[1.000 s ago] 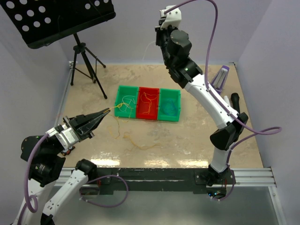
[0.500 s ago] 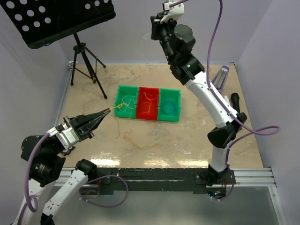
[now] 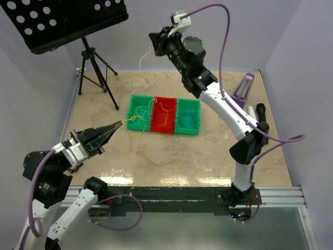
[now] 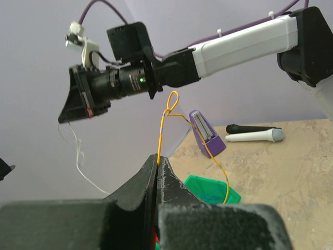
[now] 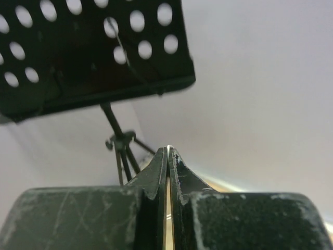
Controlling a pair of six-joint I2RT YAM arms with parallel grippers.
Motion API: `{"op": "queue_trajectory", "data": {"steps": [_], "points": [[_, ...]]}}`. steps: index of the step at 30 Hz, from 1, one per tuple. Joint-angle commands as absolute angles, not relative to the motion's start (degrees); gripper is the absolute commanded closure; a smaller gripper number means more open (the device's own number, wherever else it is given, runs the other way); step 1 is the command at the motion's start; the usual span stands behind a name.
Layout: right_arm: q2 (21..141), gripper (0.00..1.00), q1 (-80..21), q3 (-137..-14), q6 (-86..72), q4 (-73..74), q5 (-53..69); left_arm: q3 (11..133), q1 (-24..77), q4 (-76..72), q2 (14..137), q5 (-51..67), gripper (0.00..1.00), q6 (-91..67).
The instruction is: Untangle the cables
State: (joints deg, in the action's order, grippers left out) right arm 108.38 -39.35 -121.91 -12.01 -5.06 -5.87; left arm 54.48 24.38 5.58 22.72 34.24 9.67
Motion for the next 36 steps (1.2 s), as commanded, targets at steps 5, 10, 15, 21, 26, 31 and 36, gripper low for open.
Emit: {"op": "queue_trajectory", "data": {"steps": [5, 10, 15, 21, 26, 31, 36], "points": [[109.9, 1.00, -41.2, -116.2, -15.3, -10.8, -2.9, 54.0, 24.0, 4.2, 21.9, 34.2, 1.00, 9.3], [111.2, 1.00, -43.1, -119.1, -14.1, -9.8, -4.1, 53.8, 24.0, 4.3, 21.6, 33.8, 1.00, 9.6], [110.0, 1.00, -44.6, -121.5, -12.4, -9.2, -5.7, 53.3, 24.0, 4.3, 21.0, 33.6, 1.00, 9.6], [107.6, 1.00, -46.3, -122.5, -10.7, -9.1, -6.9, 52.7, 23.9, 4.0, 20.8, 33.6, 1.00, 9.2], [108.0, 1.00, -46.5, -122.9, -11.1, -8.8, -6.0, 52.7, 24.0, 3.4, 20.9, 33.7, 1.00, 8.8], [109.7, 1.00, -46.5, -121.3, -11.5, -9.5, -5.7, 53.0, 24.0, 3.9, 20.9, 33.7, 1.00, 9.0], [111.6, 1.00, -46.5, -119.6, -11.9, -11.2, -4.7, 53.1, 24.0, 4.0, 20.9, 33.7, 1.00, 9.0]]}}
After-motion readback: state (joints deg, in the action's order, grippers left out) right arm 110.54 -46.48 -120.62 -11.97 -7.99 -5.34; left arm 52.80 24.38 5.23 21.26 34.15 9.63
